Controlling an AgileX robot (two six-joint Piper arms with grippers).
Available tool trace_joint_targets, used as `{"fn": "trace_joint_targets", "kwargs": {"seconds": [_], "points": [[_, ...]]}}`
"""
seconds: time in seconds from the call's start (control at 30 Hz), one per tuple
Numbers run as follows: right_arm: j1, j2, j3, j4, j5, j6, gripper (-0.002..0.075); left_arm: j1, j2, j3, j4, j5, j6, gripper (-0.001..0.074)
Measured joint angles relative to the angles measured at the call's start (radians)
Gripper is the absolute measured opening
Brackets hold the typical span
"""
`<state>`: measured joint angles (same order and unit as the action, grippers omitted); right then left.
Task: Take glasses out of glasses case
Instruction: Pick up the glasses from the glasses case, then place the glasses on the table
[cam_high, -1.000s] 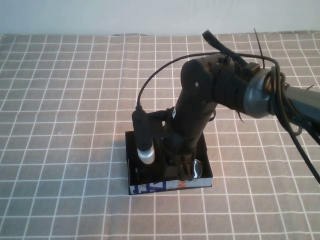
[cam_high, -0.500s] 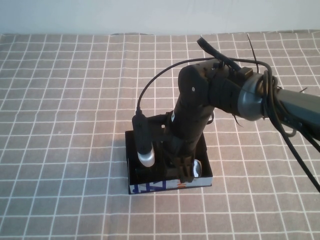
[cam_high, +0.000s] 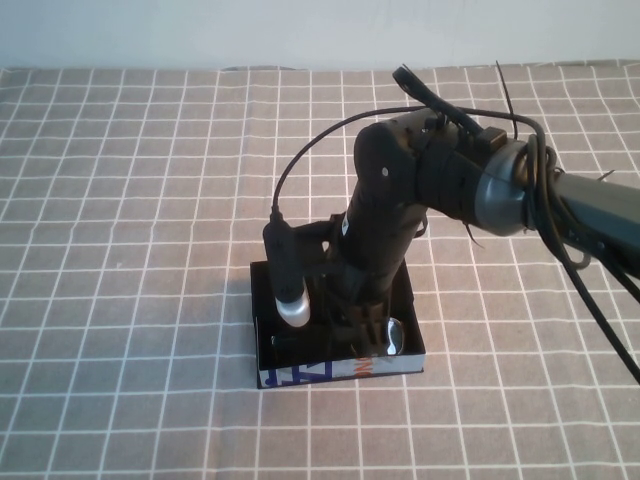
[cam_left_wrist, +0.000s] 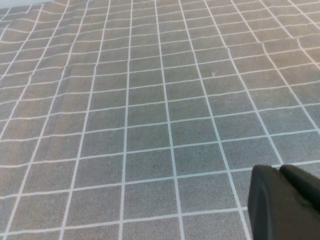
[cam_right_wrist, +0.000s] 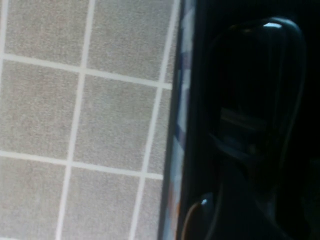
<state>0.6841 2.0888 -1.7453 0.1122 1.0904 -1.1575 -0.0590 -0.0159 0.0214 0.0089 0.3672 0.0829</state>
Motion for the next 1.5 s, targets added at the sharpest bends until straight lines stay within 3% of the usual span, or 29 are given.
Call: {"fn": "trace_joint_targets", "kwargs": {"seconds": [0.6, 0.67, 0.87, 1.1, 1.27, 1.5], "points": [[0.0, 0.034, -0.002, -0.008, -0.004, 0.0, 0.0263, 0.0, 0.0, 0.0, 0.0, 0.0, 0.0, -0.0004], [0.0, 0.034, -0.002, -0.008, -0.004, 0.0, 0.0236, 0.0, 0.0, 0.0, 0.0, 0.0, 0.0, -0.0004], [0.0, 0.034, -0.006, -0.006, 0.019, 0.0, 0.0047, 0.0, 0.0, 0.0, 0.0, 0.0, 0.0, -0.0004], [0.0, -0.015, -0.011, -0.019, 0.027, 0.047, 0.0002, 0.0, 0.0, 0.0, 0.0, 0.0, 0.0, -0.0005], [0.0, -0.162, -0.009, -0.079, 0.027, 0.329, 0.0001, 0.0, 0.0, 0.0, 0.0, 0.0, 0.0, -0.0005], [-0.077, -0.388, 0.192, -0.195, 0.021, 1.05, 0.0001, 0.0, 0.0, 0.0, 0.0, 0.0, 0.0, -0.0004]]}}
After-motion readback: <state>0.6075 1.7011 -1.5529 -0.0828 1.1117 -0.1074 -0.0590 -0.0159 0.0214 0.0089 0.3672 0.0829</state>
